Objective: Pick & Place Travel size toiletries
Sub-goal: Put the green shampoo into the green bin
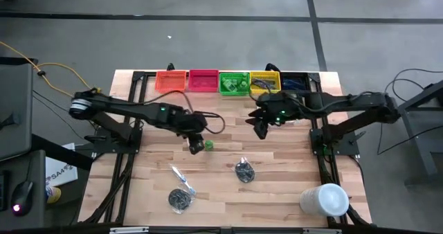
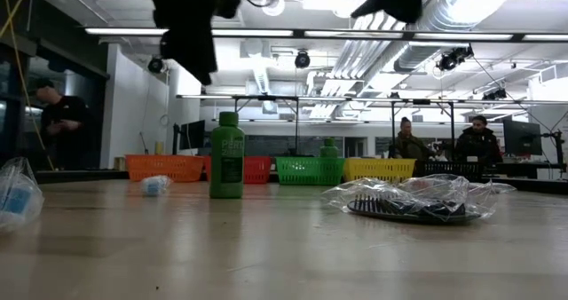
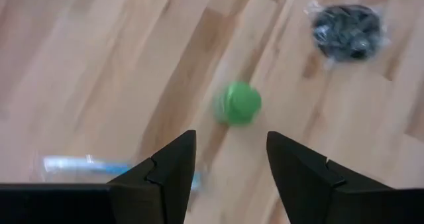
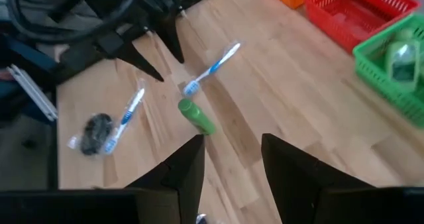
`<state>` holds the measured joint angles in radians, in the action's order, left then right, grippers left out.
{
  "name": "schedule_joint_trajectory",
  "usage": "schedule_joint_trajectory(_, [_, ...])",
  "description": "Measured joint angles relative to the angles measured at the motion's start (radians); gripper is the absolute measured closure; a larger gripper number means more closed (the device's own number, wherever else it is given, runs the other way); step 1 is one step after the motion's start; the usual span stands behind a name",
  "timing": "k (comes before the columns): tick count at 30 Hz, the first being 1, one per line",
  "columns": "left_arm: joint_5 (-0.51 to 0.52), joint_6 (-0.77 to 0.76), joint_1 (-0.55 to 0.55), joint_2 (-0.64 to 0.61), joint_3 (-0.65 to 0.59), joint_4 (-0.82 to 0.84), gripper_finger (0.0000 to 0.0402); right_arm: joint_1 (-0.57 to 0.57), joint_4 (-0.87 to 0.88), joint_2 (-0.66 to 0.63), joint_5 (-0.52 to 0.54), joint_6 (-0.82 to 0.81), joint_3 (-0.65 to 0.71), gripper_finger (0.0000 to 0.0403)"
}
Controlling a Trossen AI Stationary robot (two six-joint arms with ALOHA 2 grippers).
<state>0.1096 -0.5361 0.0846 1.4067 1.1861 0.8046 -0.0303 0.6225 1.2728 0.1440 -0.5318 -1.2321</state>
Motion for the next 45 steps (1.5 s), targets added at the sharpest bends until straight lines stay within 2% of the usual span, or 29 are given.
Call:
schedule_joint_trajectory(5, [0.005, 0.064, 0.0, 0.113, 0.079, 0.026, 0.0215, -0.001, -0.105, -0.121, -0.024, -0.047, 0.191, 0.0259])
schedule_joint_trajectory(10, [0.004, 0.121, 0.0, 0.158, 0.091, 0.023, 0.0209, -0.001, -0.102, -0.199, -0.057, -0.067, 0.28, 0.0259])
schedule_joint_trajectory(13, [0.005, 0.153, 0.0, 0.165, 0.091, 0.025, 0.0183, -0.001, -0.103, -0.231, -0.073, -0.051, 0.307, 0.0259])
schedule_joint_trajectory(19, [0.011, 0.186, 0.0, 0.175, 0.091, -0.005, 0.0105, -0.001, -0.128, -0.33, -0.071, -0.019, 0.408, 0.0259])
schedule_joint_trajectory(23, [0.013, 0.165, 0.0, 0.191, 0.091, -0.044, 0.0083, -0.001, -0.126, -0.419, -0.066, -0.023, 0.491, 0.0259])
schedule_joint_trajectory(29, [0.01, 0.109, 0.0, 0.235, 0.091, -0.045, 0.0086, 0.0, -0.129, -0.496, -0.069, -0.021, 0.563, 0.0259])
schedule_joint_trajectory(32, [-0.023, 0.093, 0.0, 0.273, 0.089, -0.064, 0.0091, 0.0, -0.139, -0.509, -0.069, -0.014, 0.578, 0.0259])
schedule_joint_trajectory(39, [-0.023, 0.033, 0.0, 0.344, 0.09, -0.064, 0.0104, 0.0, -0.128, -0.512, -0.069, 0.03, 0.582, 0.0259])
schedule_joint_trajectory(45, [-0.024, -0.001, 0.0, 0.366, 0.09, -0.076, 0.0136, 0.0, -0.126, -0.512, -0.072, 0.052, 0.582, 0.0259])
